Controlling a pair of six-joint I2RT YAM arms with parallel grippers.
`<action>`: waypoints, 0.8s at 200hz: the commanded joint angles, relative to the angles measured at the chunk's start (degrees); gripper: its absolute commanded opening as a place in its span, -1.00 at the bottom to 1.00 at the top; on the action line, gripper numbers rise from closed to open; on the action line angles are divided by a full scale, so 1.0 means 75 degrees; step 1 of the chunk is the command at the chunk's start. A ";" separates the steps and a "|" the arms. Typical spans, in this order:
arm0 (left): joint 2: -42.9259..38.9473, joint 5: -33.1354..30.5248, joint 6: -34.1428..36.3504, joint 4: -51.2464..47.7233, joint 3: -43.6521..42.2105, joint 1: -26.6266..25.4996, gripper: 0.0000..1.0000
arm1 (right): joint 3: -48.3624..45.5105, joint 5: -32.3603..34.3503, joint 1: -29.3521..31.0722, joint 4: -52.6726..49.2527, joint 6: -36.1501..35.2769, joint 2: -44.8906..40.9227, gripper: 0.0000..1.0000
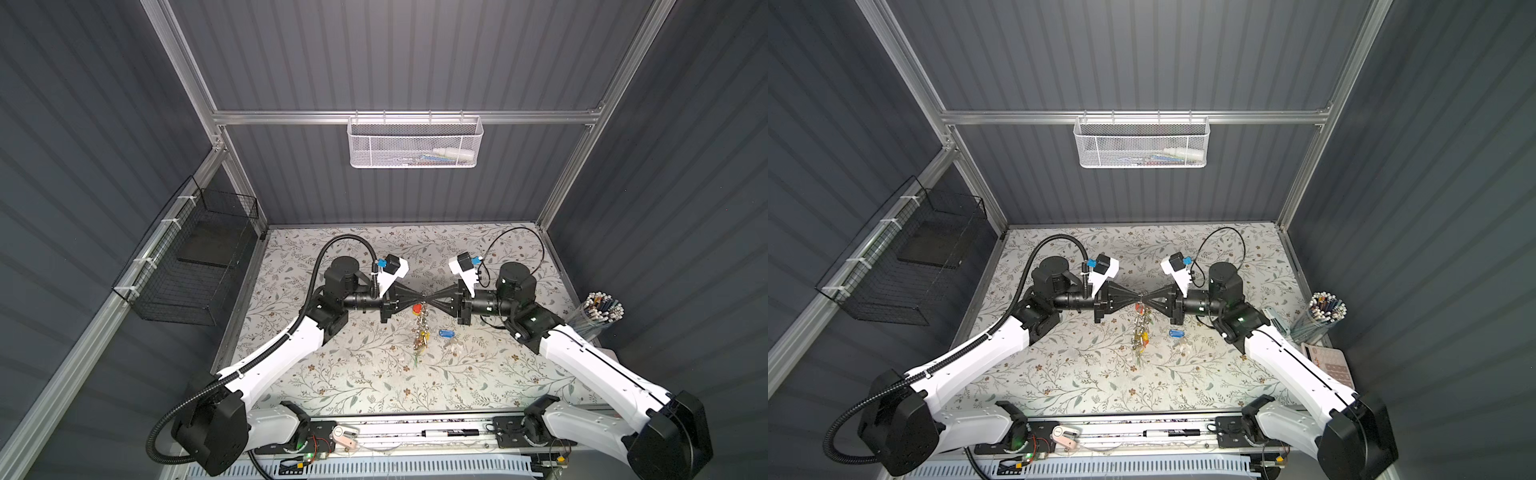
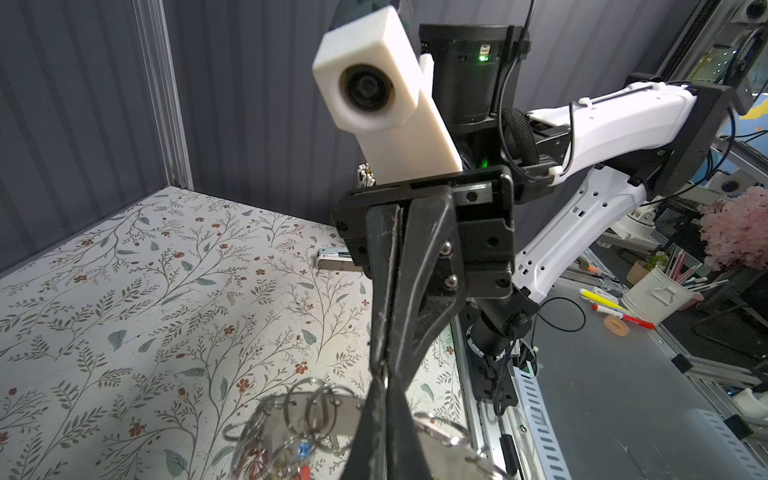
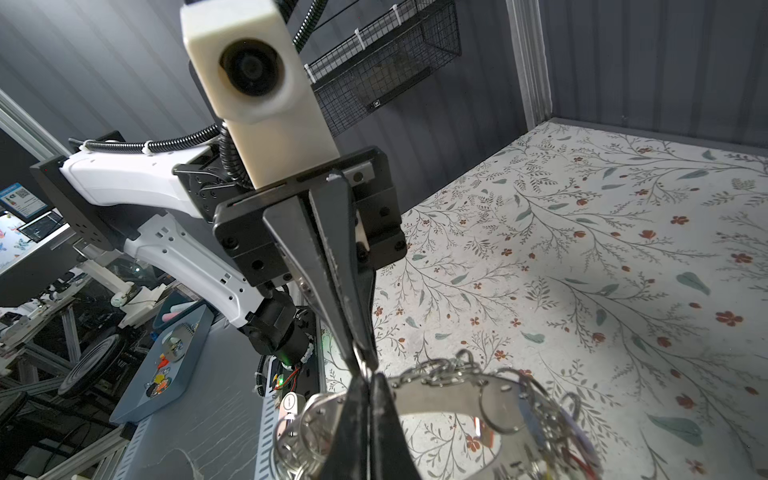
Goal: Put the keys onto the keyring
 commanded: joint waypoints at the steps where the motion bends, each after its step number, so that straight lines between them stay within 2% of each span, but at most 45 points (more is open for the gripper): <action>1: -0.0238 0.0133 0.0035 0.0158 0.0229 -0.0006 -1.00 | -0.0066 0.0220 0.0026 0.0290 0.0066 -0.0156 -1.00; 134: -0.0488 0.0321 -0.0644 0.0592 -0.0191 0.0494 -0.46 | -0.0431 0.0486 0.0022 0.0932 0.0261 -0.0411 -1.00; 160: -0.0559 0.0421 -0.1021 0.1139 -0.0515 0.0598 -0.28 | -0.0547 0.0505 0.0026 0.1155 0.0298 -0.0466 -1.00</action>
